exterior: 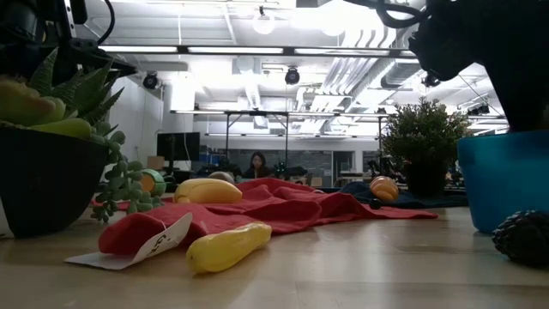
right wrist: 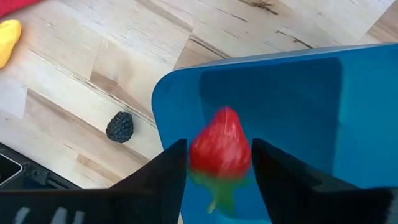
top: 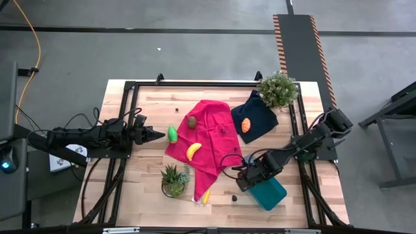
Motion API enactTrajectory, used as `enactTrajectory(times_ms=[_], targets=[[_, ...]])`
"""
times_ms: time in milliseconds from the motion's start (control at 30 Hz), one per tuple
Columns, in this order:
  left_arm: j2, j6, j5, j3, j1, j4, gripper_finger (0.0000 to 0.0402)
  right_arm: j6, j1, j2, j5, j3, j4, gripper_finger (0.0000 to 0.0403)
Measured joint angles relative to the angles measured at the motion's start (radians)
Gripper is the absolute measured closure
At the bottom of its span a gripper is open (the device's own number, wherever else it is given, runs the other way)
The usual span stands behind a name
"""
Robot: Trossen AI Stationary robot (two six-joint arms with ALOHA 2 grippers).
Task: Pick and placing Produce into tupperware
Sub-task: Put the strawberry into the blue bin, then put the croissant into the blue bin
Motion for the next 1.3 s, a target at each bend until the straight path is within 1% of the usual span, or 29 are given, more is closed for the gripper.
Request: enactTrajectory(times_ms=[100, 467, 533, 633, 800, 1067, 1200, 1300], targets=[[0.000, 0.000, 0.000, 0.000, 0.000, 0.000, 0.0401, 0.001, 0.000, 0.000, 0.000, 0.000, 0.000, 0.0219], [0.000, 0.000, 0.000, 0.000, 0.000, 0.000, 0.0401, 0.028, 0.000, 0.000, -0.011, 0.000, 0.001, 0.0218], [0.000, 0.000, 0.000, 0.000, 0.000, 0.000, 0.0401, 0.042, 0.000, -0.008, -0.026, -0.002, 0.011, 0.0218], [0.000, 0.000, 0.000, 0.000, 0.000, 0.000, 0.0401, 0.051, 0.000, -0.041, -0.018, -0.002, 0.031, 0.0218], [0.000, 0.000, 0.000, 0.000, 0.000, 0.000, 0.0401, 0.079, 0.000, -0.116, 0.035, -0.002, 0.021, 0.0217], [0.000, 0.000, 0.000, 0.000, 0.000, 0.000, 0.0401, 0.066, -0.005, -0.225, 0.112, -0.002, 0.033, 0.0217], [0.000, 0.000, 0.000, 0.000, 0.000, 0.000, 0.0401, 0.039, -0.016, -0.274, 0.150, -0.002, 0.056, 0.0217], [0.000, 0.000, 0.000, 0.000, 0.000, 0.000, 0.0401, -0.015, -0.031, -0.313, 0.182, -0.002, 0.102, 0.0217]])
